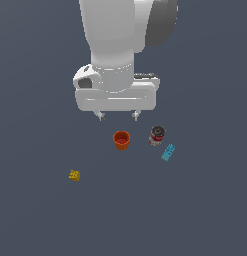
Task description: Pick up a designated object from a clutter of objects.
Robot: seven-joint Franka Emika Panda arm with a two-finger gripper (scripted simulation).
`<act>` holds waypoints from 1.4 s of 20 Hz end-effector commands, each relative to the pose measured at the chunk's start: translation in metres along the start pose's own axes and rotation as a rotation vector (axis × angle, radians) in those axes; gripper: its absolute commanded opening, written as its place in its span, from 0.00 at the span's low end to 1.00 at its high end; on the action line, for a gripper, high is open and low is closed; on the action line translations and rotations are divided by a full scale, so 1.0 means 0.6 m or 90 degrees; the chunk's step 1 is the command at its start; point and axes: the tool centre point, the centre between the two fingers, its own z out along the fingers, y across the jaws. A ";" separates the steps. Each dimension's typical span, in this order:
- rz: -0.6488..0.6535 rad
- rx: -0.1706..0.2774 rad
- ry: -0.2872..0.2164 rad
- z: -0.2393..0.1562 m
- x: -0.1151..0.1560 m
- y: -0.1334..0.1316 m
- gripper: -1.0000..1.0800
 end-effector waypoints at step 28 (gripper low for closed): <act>0.018 -0.026 -0.039 0.383 0.101 0.327 0.96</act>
